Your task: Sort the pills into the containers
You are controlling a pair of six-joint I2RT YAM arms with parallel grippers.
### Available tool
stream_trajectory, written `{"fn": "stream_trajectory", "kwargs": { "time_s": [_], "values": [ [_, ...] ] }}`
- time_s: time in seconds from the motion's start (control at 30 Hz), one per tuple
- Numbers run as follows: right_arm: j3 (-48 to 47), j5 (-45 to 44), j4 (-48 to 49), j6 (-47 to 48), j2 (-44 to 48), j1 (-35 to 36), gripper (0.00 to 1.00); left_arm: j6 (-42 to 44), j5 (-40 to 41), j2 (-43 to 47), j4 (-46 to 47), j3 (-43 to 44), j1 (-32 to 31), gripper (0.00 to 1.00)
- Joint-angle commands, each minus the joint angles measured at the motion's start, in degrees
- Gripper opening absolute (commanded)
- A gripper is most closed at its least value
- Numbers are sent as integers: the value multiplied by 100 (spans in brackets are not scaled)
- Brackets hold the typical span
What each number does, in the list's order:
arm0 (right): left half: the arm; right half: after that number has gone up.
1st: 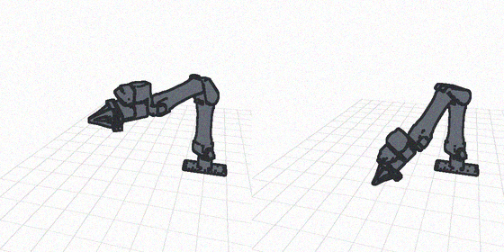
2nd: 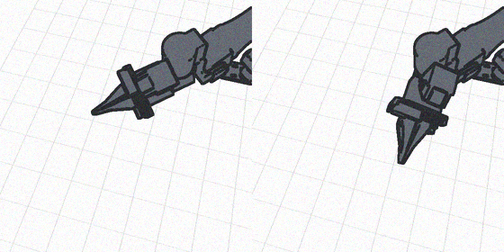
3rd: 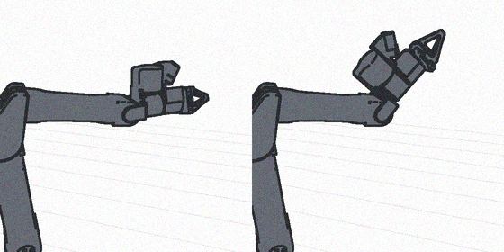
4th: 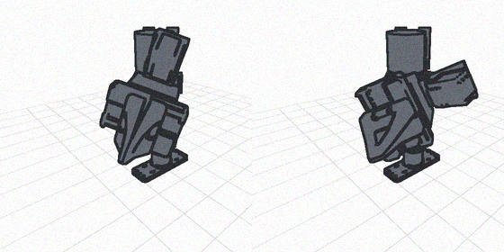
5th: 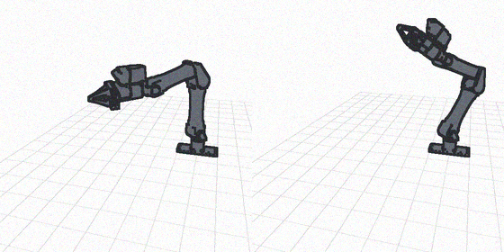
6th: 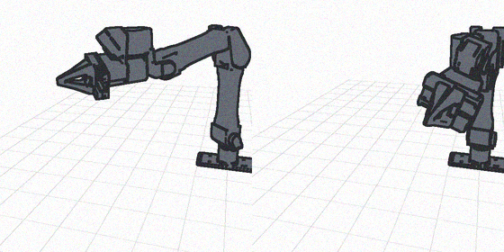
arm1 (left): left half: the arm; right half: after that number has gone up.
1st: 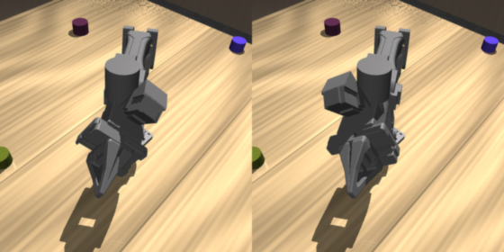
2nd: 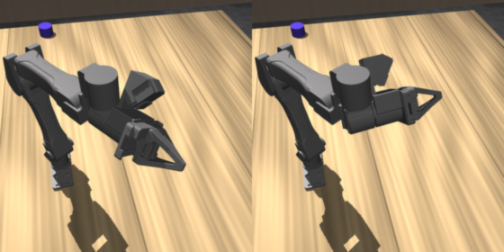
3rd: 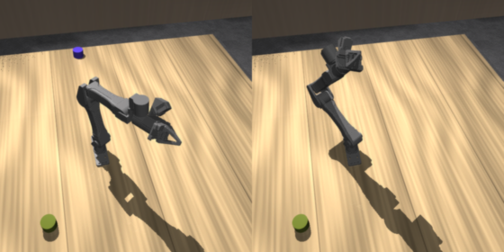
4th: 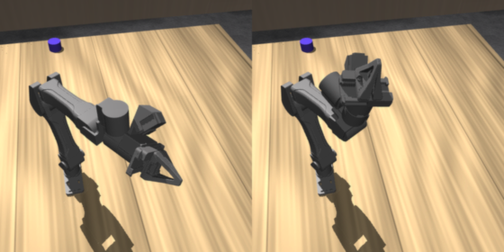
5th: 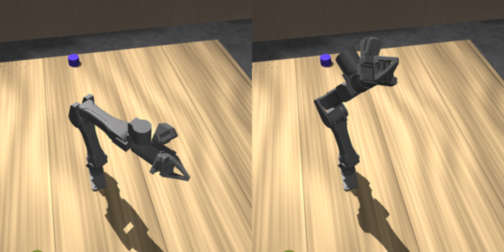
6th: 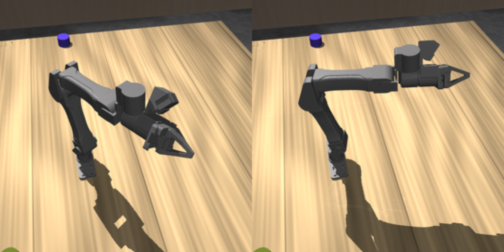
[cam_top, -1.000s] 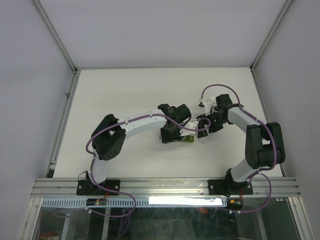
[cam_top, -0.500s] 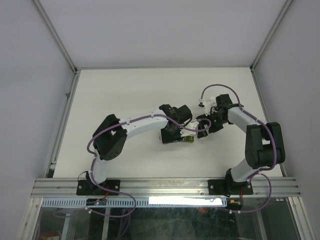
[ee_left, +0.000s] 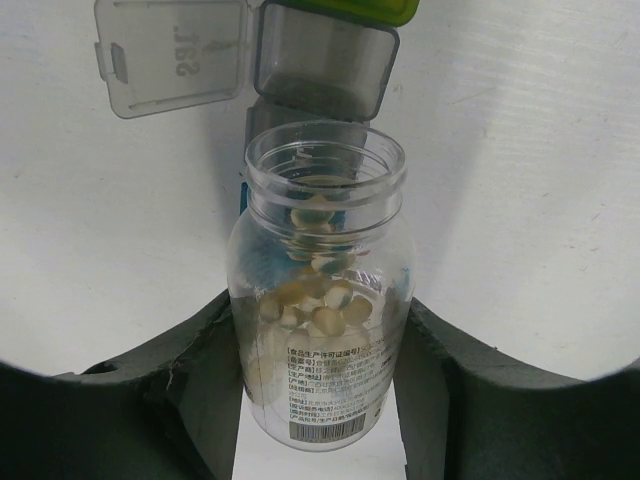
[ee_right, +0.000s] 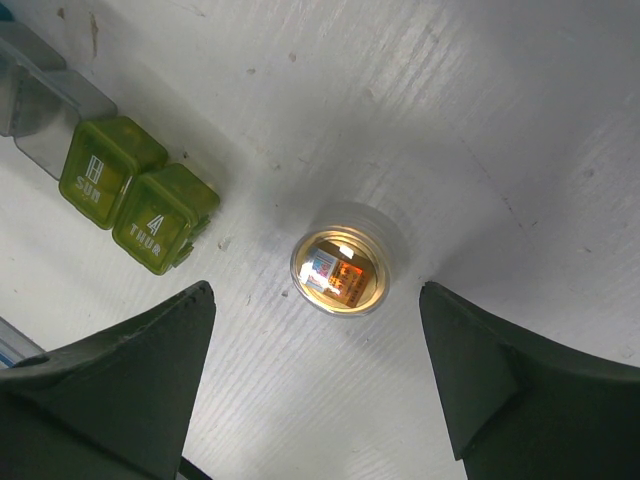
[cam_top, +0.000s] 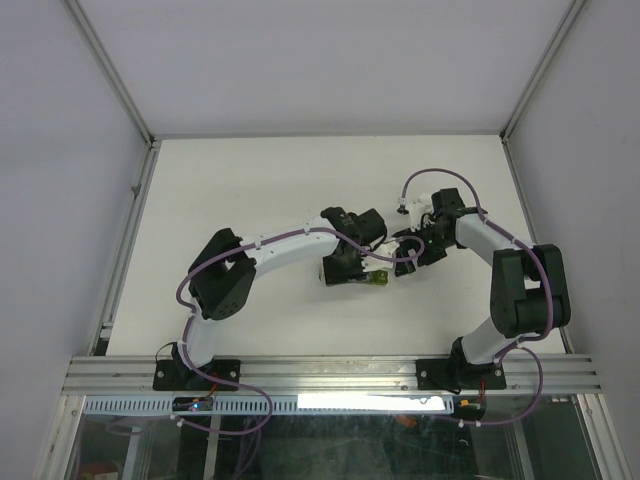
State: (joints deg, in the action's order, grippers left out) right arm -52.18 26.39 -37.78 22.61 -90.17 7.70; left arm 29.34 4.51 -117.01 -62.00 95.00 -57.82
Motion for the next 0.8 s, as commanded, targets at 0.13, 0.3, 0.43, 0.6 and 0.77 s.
{"fn": "stream_trajectory", "kwargs": {
  "time_s": [0.13,0.3,0.43,0.6,0.77],
  "values": [
    [-230,177,-15,67,154,-28,87,-185,283,-119,-262,466,-126,0],
    [-227,210,-23,64,180,-40,87,-198,282,-244,-333,561,-177,0],
    [-232,218,-35,59,163,-41,87,-163,318,-213,-251,530,-125,0],
    [-237,205,-19,59,170,-39,87,-144,451,-196,-292,491,-134,0],
    [-248,269,-45,50,156,-46,87,-68,526,-168,-300,463,-131,0]
  ]
}}
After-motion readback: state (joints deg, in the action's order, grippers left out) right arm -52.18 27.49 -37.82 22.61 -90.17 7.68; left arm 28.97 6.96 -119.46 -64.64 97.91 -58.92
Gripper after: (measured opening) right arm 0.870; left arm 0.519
